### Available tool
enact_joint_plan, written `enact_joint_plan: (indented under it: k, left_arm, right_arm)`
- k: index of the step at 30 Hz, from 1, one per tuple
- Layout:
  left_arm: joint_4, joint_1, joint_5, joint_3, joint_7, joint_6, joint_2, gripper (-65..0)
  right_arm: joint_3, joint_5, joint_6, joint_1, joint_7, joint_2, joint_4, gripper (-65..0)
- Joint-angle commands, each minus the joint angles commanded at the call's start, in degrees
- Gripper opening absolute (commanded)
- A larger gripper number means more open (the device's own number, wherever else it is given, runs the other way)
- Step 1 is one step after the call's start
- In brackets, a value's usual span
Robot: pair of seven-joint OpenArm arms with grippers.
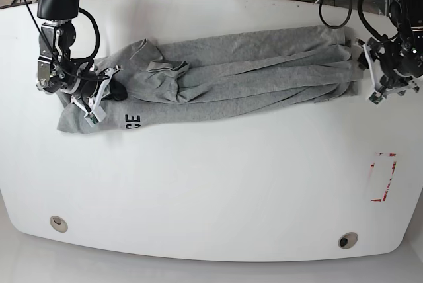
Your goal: Layout the t-shirt on the table in an organized manner, then fold the t-shirt properly
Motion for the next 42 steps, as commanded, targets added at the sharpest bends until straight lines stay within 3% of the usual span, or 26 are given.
enact_joint_plan:
  k: [9,13,16,23,28,42]
  left_arm:
    - [-0.44,-1.49,-14.68,-9.41,3.96,0.0,-0.09,-28.6]
    - [-0.53,0.09,-22.51,-9.49,3.96,0.0,0.09,-27.6]
    - [-0.7,0.35,-25.32,-9.49,3.96,0.0,0.53,-24.4]
    - [-9.93,0.0,-25.49,-9.85,3.52,0.0,2.11,-20.4]
    - [-15.91,0.26,-25.76,-9.58,0.26,0.0,2.02,-20.4]
    - [-18.81,0.09,-25.58,-4.22,-1.93,0.0,4.13,-20.6]
  right_arm:
    - [0.0,0.09,0.0,0.0,0.0,0.0,0.0,-64.2]
    - [-0.09,0.09,0.0,0.0,0.0,0.0,0.0,-64.2]
    - [-0.09,0.09,0.0,0.0,0.0,-0.09,0.0,-64.2]
    - [0.09,0.09,0.0,0.0,0.0,-0.09,0.0,-64.2]
    - [0.18,0.09,0.0,-0.09,0.0,-0.09,0.0,-64.2]
    - [0.18,0.09,0.0,-0.26,0.0,-0.09,0.0,-64.2]
